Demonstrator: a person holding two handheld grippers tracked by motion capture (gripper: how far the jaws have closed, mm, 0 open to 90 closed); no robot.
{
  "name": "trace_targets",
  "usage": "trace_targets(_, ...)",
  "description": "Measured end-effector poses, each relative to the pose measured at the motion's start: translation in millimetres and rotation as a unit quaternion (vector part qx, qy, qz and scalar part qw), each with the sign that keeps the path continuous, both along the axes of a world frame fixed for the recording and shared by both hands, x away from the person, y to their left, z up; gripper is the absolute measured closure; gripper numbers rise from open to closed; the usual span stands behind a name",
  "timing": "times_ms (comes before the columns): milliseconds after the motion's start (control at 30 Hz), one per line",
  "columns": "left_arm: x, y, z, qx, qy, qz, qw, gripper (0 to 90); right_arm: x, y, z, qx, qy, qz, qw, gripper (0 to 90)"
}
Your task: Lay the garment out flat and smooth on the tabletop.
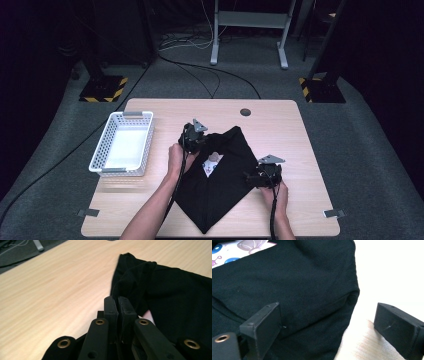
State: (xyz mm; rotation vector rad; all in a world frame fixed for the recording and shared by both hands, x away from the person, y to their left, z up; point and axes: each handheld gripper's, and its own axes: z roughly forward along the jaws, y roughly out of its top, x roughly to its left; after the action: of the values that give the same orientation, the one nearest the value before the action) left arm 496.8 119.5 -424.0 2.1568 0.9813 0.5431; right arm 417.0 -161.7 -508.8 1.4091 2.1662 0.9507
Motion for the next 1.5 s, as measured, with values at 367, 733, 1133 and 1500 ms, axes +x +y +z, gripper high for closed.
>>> trace_targets(367,28.4,21.8,12.4,-0.001,0.002,0.033,0.9994,86.3,-0.1,0.0,0.0,-0.001,0.000,0.001,1.0000,7.1)
trace_targets(733,54.4,40.0,8.6,0.028,0.014,0.080,0.9963,83.1,-0.1,0.0,0.0,-0.001,-0.001,0.001,1.0000,7.3)
trace_targets(1133,37.5,59.0,-19.4,-0.002,0.067,0.088,0.9938,32.6,-0.2,0.2,0.0,-0.001,-0.001,0.000,1.0000,7.4)
trace_targets(1500,-39.2,68.1,-39.9,-0.053,0.048,0.035,0.9968,15.9,-3.2,1.4,0.1,-0.002,-0.002,-0.001,1.0000,8.1)
